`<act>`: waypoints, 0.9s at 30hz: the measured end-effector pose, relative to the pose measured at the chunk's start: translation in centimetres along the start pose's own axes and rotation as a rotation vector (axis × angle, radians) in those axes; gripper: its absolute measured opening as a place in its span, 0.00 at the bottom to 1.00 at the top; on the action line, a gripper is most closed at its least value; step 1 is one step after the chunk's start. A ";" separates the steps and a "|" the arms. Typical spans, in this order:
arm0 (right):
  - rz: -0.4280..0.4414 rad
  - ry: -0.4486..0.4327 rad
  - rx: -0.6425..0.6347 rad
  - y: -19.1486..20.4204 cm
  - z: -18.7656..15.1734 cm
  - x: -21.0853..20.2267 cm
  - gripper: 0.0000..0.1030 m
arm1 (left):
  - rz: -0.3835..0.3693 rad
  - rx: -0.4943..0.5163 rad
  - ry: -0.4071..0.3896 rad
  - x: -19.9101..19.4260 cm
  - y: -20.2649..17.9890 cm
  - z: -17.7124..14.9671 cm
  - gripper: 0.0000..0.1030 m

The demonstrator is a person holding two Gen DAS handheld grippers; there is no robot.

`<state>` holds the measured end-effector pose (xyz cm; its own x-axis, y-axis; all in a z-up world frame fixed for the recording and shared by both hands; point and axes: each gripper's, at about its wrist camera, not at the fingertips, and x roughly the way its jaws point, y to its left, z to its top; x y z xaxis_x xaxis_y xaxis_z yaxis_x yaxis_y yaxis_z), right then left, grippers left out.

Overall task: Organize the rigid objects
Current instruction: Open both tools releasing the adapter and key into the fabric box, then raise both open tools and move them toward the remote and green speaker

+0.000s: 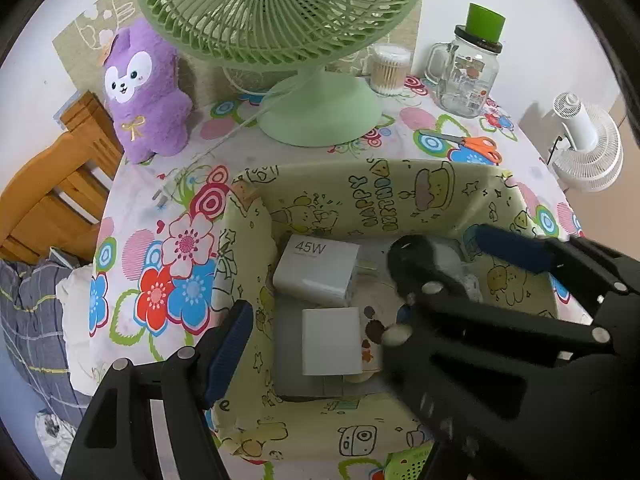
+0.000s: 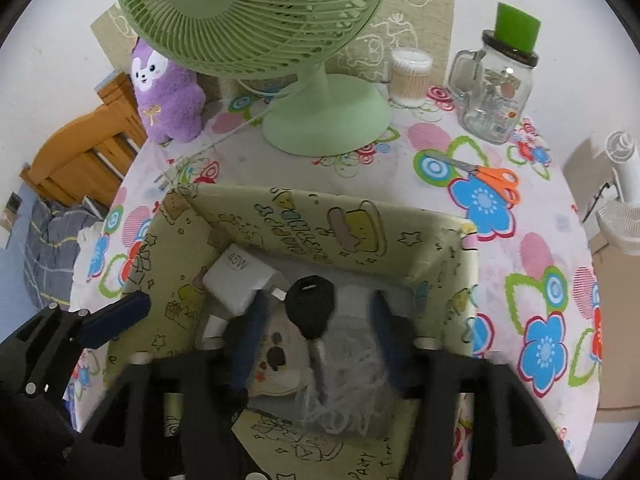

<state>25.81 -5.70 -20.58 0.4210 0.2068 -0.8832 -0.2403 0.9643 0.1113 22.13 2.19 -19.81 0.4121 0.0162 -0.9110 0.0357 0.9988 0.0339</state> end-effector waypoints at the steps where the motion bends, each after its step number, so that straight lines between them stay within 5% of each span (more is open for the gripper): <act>1: -0.008 -0.006 0.000 -0.1 -0.1 -0.3 0.72 | -0.004 0.004 -0.001 -0.1 -0.1 0.0 0.75; 27: -0.061 -0.062 0.044 -1.4 -3.4 -6.8 0.79 | -0.010 0.076 -0.086 -5.3 -2.9 -2.4 0.83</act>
<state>20.33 -9.00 -16.24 0.4873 0.1563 -0.8592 -0.1743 0.9815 0.0797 17.68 -0.66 -16.08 0.4875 -0.0006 -0.8731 0.1072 0.9925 0.0592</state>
